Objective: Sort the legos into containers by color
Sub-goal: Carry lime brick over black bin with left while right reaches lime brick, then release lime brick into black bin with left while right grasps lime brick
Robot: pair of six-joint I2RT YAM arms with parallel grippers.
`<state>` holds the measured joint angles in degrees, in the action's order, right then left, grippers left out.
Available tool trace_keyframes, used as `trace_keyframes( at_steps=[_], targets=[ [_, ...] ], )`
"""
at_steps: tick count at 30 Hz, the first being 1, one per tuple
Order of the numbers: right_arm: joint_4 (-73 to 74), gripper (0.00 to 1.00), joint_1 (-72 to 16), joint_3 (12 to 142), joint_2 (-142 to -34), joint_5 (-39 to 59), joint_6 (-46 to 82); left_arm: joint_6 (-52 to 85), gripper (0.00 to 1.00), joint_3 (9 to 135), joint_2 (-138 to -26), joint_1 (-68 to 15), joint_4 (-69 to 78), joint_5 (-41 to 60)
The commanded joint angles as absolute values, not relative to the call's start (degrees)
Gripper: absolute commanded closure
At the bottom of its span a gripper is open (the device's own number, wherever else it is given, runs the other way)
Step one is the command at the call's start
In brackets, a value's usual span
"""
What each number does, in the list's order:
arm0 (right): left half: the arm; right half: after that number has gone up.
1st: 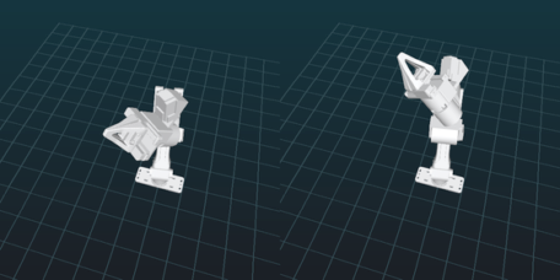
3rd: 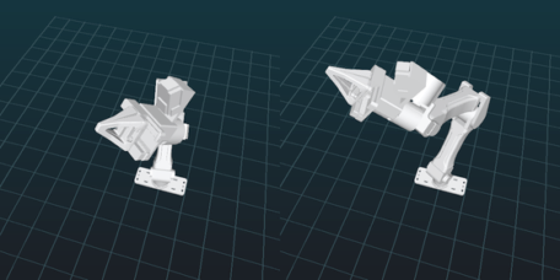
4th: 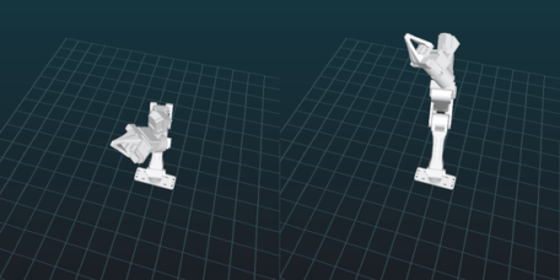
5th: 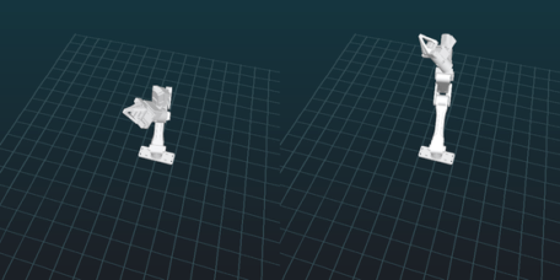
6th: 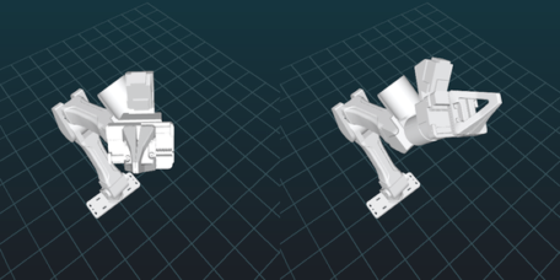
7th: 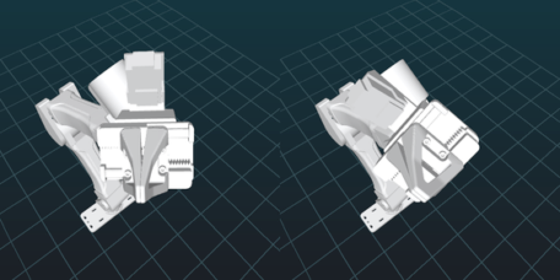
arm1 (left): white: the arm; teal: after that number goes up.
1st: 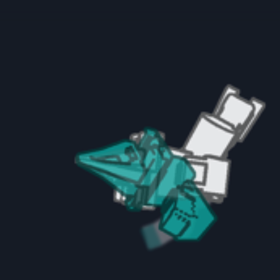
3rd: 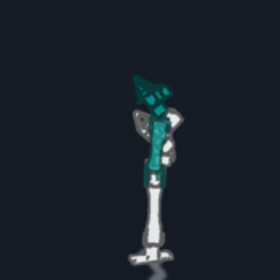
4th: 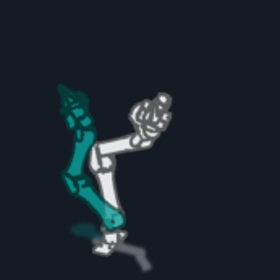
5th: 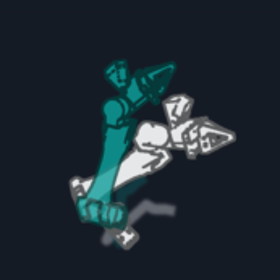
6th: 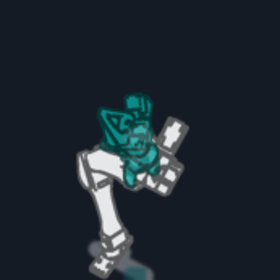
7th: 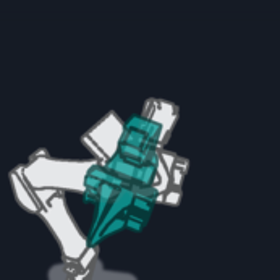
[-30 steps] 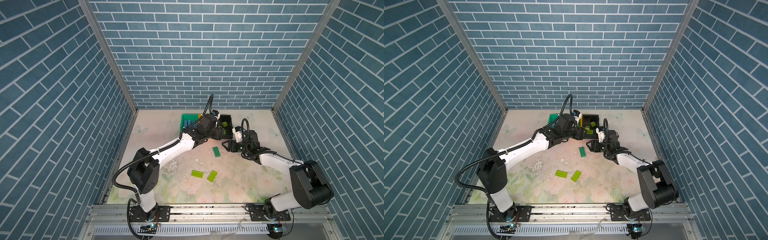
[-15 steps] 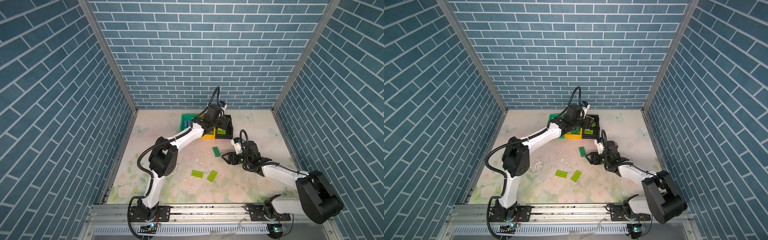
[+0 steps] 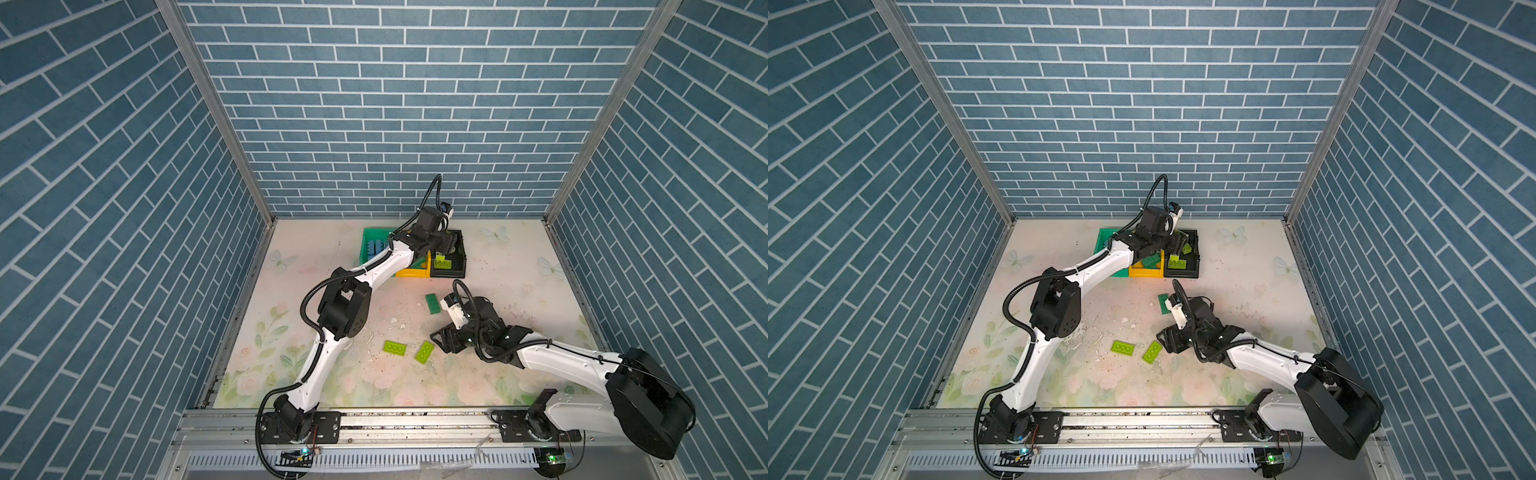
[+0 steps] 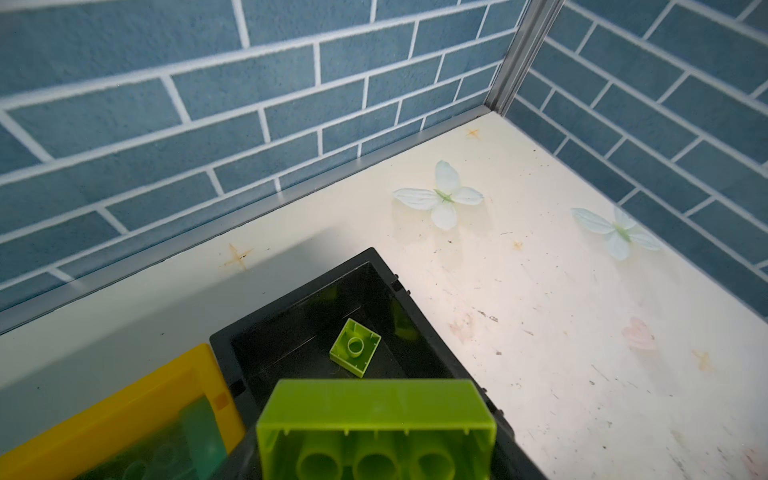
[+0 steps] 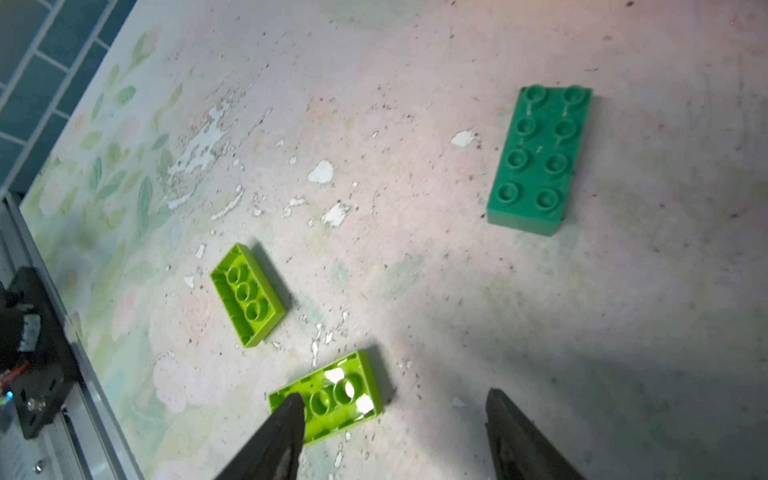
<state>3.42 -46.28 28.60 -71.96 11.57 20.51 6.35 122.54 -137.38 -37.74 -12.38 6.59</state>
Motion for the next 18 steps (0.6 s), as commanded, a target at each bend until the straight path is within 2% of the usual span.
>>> trace_keyframes(
  at_steps=[1,10,18],
  targets=[
    [0.4,0.28,-49.6,27.9,-70.9,5.6,16.9,4.1,0.38,125.8,-139.7,-37.4,-15.1,4.9],
    [1.2,0.21,-55.1,28.3,-71.3,4.3,14.8,4.0,0.33,129.1,-143.0,-37.4,-17.4,5.2],
    [-0.5,0.18,-57.0,33.2,-77.3,4.3,11.5,4.2,0.22,128.6,-141.8,-37.3,-18.3,6.0]
  ],
)
